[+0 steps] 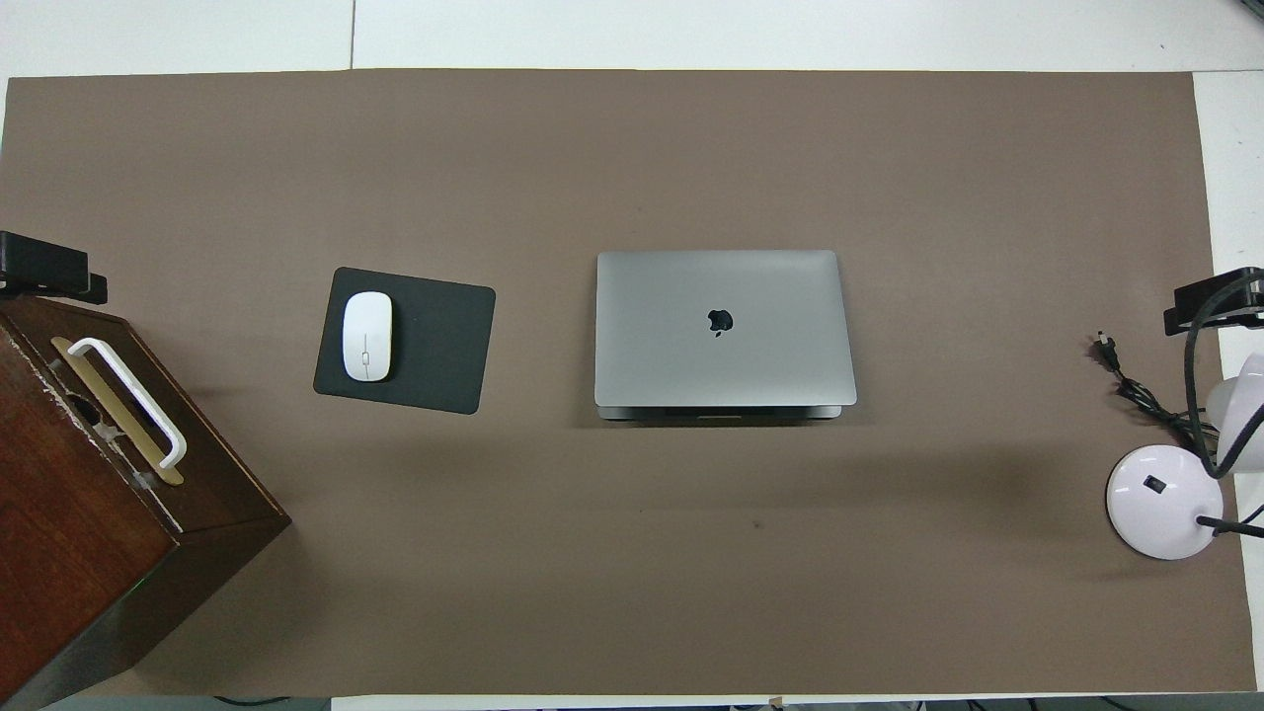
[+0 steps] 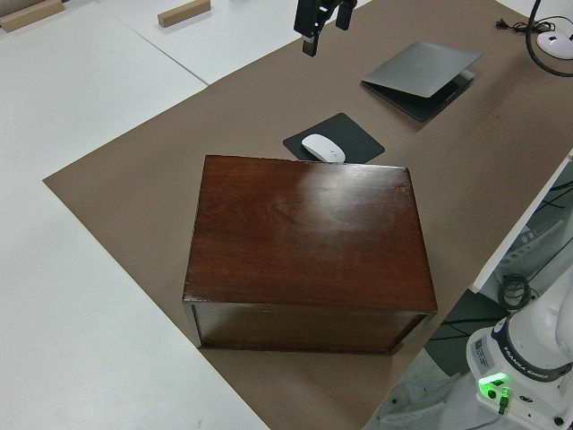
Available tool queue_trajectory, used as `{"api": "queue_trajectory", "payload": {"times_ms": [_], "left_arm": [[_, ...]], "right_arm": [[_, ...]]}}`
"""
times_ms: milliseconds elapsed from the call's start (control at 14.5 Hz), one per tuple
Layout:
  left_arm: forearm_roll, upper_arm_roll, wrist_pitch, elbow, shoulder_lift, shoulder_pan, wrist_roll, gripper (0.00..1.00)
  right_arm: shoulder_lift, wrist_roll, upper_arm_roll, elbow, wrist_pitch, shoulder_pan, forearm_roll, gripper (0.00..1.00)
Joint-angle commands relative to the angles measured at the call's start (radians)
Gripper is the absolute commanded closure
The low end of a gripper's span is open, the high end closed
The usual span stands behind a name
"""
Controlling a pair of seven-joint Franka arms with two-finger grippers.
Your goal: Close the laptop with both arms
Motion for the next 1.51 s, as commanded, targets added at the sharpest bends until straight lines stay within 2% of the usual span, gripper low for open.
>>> {"api": "queue_trajectory", "payload": {"times_ms": [0,207,482,1446], "left_arm": [[0.019,-0.006,0.008,-0.04,-0.009,-0.002,0.007,0.0],[0.02,-0.006,0.039,-0.093,-0.035,-0.005,0.016,0.0],[0.02,-0.006,0.056,-0.093,-0.035,0.004,0.088,0.0],[0.017,-0.005,0.044,-0.104,-0.043,0.01,0.076,0.0]], "right_arm": [[-0.027,-0.032,-0.002,-0.032,0.026,-0.006,-0.012,0.0],[-0.027,-0.046,-0.004,-0.031,0.023,-0.007,-0.012,0.0],[-0.027,-0.041,-0.004,-0.031,0.023,-0.007,-0.01,0.0],[-0.032,-0.044,-0.002,-0.035,0.026,-0.016,-0.009,0.0]]}}
